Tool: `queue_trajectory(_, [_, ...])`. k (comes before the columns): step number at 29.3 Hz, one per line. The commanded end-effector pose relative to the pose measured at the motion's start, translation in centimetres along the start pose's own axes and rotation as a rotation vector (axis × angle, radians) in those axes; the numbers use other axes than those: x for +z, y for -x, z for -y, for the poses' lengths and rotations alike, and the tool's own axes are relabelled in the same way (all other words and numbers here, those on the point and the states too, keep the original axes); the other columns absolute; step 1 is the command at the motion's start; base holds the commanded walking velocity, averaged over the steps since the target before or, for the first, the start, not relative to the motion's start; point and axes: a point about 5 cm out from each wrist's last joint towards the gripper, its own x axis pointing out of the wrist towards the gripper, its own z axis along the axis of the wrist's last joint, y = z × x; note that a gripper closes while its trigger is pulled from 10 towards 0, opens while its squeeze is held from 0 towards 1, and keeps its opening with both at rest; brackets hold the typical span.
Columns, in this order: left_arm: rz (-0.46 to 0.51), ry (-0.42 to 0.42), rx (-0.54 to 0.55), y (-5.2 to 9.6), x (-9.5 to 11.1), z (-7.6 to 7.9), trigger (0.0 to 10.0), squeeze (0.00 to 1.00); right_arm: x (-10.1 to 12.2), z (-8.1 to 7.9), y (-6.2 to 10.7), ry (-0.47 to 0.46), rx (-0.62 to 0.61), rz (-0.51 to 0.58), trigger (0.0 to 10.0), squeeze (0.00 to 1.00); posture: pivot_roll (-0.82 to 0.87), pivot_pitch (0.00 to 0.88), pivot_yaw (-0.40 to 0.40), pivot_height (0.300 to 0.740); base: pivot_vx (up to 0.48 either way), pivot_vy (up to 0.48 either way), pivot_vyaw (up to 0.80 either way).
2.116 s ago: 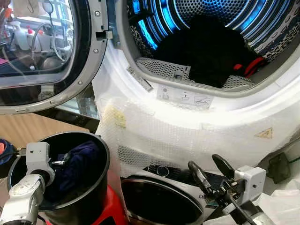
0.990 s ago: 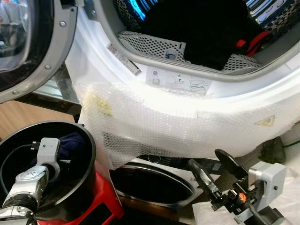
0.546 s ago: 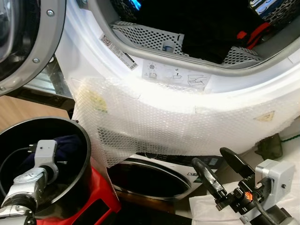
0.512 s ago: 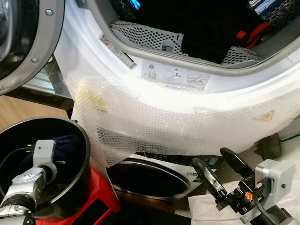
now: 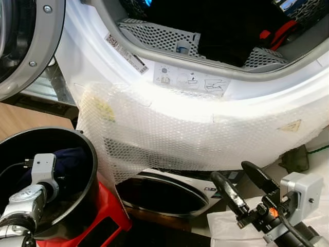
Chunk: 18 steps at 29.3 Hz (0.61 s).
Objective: Clothes washing
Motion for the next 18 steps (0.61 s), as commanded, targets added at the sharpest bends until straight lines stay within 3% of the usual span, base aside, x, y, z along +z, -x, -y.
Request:
queue_trajectory(1, [-0.045, 0.006, 0.013, 0.3, -1.2, -0.6, 0.0, 0.0, 0.4, -0.1, 0.3, 0.012, -0.003, 0.002, 10.0, 0.0, -0.23, 0.295, -0.169, 0.74, 0.0, 0.0, 0.0])
queue_trajectory(18, [0.021, 0.037, 0.055, 1.1, -0.5, -2.3, 0.0, 0.0, -0.5, 0.0, -0.9, -0.021, 0.022, 0.003, 10.0, 0.0, -0.13, 0.249, -0.155, 0.74, 0.0, 0.0, 0.0])
